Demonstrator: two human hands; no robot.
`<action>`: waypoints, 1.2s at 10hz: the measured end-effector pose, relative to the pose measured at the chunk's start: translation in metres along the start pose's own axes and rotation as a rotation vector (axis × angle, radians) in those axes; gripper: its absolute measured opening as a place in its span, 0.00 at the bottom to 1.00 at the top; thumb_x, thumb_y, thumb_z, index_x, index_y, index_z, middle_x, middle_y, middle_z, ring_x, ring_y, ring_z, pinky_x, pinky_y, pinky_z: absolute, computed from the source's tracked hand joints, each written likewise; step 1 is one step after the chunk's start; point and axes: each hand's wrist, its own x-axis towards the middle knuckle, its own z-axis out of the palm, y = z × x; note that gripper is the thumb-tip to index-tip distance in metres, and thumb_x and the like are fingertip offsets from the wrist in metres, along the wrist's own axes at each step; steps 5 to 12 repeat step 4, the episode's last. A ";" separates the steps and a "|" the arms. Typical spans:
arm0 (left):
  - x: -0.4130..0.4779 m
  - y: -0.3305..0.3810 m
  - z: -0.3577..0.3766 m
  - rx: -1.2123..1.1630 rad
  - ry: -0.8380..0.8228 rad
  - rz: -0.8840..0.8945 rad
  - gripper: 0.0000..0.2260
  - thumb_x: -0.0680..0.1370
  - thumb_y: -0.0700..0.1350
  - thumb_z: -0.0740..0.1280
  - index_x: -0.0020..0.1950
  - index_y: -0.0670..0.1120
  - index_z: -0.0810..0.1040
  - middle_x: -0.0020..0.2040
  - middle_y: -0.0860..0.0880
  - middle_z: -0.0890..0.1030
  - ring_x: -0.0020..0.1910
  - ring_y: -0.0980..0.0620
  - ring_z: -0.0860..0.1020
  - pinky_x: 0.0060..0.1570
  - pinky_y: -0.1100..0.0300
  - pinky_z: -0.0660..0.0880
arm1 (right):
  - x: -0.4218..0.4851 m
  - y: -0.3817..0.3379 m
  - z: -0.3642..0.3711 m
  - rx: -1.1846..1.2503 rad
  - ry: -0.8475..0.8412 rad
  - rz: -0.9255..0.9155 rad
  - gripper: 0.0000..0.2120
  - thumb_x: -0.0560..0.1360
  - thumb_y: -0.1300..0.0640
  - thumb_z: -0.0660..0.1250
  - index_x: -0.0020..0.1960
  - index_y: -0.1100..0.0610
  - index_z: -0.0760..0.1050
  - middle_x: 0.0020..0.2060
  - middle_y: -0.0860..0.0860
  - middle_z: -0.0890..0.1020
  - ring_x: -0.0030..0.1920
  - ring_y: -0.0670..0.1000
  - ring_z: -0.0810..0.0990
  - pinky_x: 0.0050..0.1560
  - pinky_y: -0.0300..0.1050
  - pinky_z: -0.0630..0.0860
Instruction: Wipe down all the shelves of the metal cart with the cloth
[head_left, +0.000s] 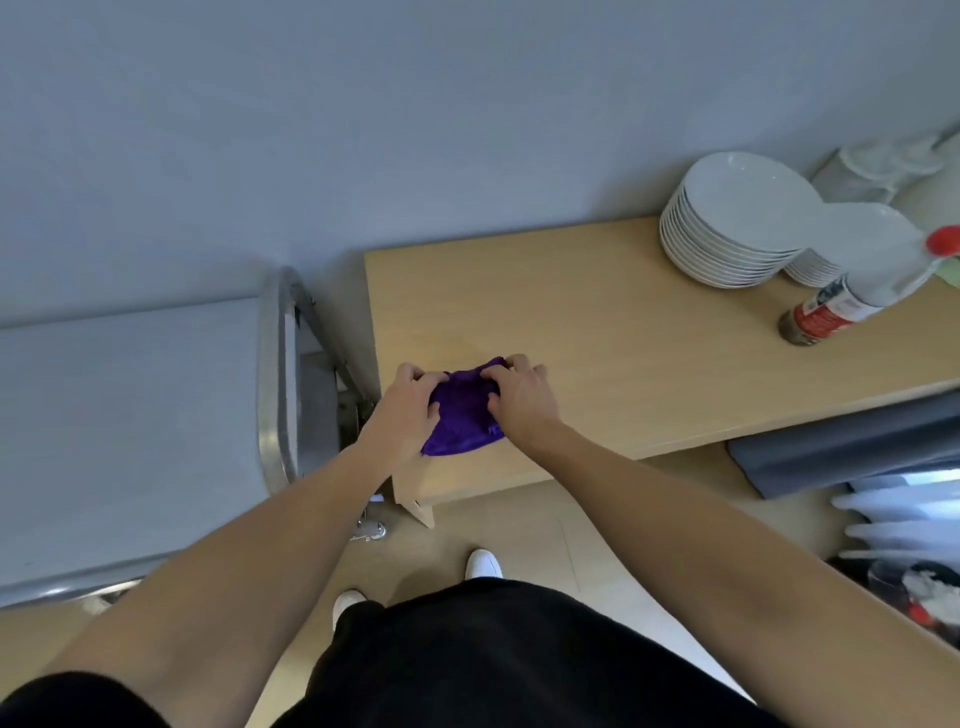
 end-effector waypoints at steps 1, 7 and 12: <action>0.006 -0.003 0.006 0.027 0.016 -0.035 0.18 0.80 0.40 0.62 0.69 0.49 0.70 0.61 0.46 0.69 0.51 0.51 0.75 0.52 0.63 0.71 | 0.003 0.004 0.011 -0.062 0.044 -0.006 0.18 0.81 0.57 0.57 0.70 0.47 0.70 0.68 0.51 0.69 0.65 0.57 0.67 0.56 0.49 0.74; -0.011 0.019 -0.022 0.069 0.165 -0.072 0.24 0.78 0.47 0.66 0.73 0.52 0.64 0.64 0.46 0.67 0.56 0.50 0.75 0.60 0.55 0.74 | 0.019 0.035 -0.033 0.056 -0.272 -0.109 0.28 0.74 0.45 0.67 0.73 0.42 0.65 0.74 0.55 0.62 0.74 0.61 0.60 0.73 0.57 0.62; -0.011 0.019 -0.022 0.069 0.165 -0.072 0.24 0.78 0.47 0.66 0.73 0.52 0.64 0.64 0.46 0.67 0.56 0.50 0.75 0.60 0.55 0.74 | 0.019 0.035 -0.033 0.056 -0.272 -0.109 0.28 0.74 0.45 0.67 0.73 0.42 0.65 0.74 0.55 0.62 0.74 0.61 0.60 0.73 0.57 0.62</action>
